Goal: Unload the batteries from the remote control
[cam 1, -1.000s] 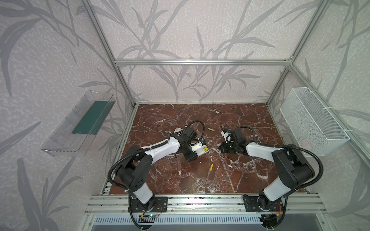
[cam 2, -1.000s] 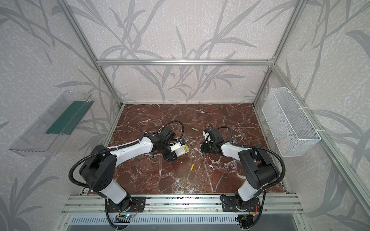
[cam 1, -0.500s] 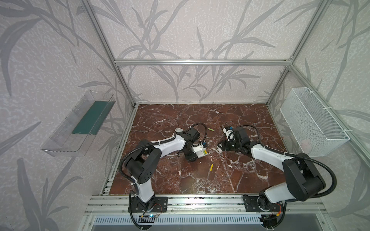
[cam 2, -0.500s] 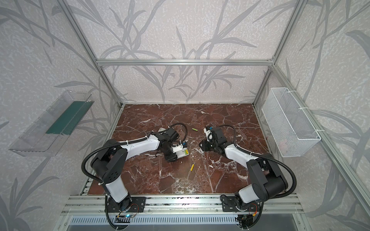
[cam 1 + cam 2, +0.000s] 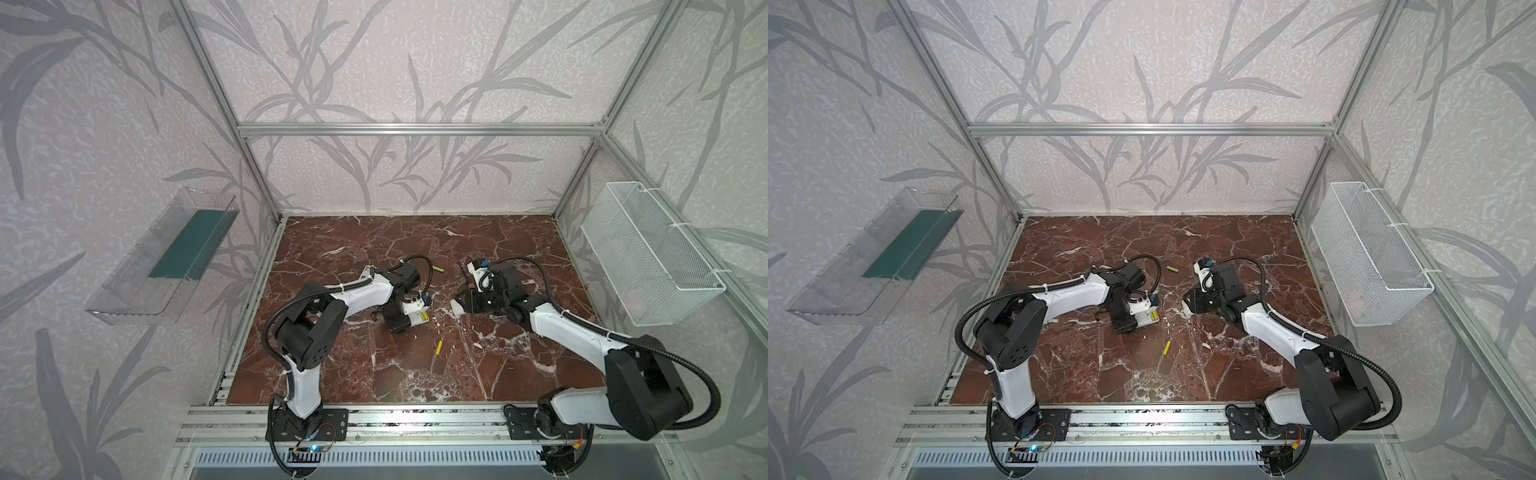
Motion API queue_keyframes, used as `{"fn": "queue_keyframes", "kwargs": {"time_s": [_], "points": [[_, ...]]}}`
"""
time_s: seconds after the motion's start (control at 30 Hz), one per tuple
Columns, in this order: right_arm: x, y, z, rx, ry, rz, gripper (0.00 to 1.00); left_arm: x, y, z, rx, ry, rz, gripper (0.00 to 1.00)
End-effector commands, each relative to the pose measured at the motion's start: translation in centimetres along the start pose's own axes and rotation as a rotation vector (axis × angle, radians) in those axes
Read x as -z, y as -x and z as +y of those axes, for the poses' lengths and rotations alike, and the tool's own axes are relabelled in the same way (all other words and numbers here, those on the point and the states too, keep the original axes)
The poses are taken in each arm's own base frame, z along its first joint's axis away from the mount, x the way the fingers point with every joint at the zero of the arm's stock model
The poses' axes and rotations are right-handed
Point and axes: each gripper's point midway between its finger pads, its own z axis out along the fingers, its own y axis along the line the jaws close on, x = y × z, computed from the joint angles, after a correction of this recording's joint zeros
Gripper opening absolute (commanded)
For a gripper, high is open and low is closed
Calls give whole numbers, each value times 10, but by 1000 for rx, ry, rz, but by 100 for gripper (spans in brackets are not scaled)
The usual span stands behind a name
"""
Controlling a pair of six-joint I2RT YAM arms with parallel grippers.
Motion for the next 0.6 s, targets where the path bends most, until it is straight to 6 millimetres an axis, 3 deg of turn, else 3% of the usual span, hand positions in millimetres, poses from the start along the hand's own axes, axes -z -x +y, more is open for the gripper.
{"fn": "queue_keyframes", "kwargs": {"time_s": [0.0, 0.23, 0.3, 0.33, 0.57], "points": [[3, -7, -4, 5, -12, 10, 41, -2, -13, -4, -5, -26, 83, 24], [3, -4, -12, 2, -47, -5, 42, -8, -22, -4, 7, -38, 156, 28], [4, -3, -18, -5, -74, -15, 43, -9, -22, -4, 10, -39, 162, 43], [5, 0, -21, -8, -80, -23, 44, -10, -22, -4, 11, -41, 166, 57], [6, 8, -28, -13, -90, -41, 45, -15, -24, -2, 13, -43, 186, 58]]}}
